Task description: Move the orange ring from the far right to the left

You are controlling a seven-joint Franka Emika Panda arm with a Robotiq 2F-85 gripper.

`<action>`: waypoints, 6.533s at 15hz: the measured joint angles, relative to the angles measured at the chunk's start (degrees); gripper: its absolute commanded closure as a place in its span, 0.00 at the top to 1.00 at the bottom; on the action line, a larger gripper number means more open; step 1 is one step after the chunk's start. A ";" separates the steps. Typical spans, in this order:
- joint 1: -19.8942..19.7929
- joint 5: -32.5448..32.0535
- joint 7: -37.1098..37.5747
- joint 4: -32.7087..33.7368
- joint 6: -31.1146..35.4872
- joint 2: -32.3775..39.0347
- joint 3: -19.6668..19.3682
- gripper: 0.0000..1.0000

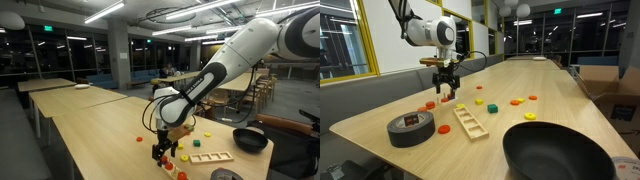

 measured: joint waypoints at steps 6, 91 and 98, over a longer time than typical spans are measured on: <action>0.12 -0.01 0.33 0.42 0.68 0.32 -0.41 1.00; 1.61 -0.51 -0.92 -12.00 6.85 -7.16 1.29 1.00; 1.61 -1.08 -0.61 -10.58 7.73 -5.32 0.60 1.00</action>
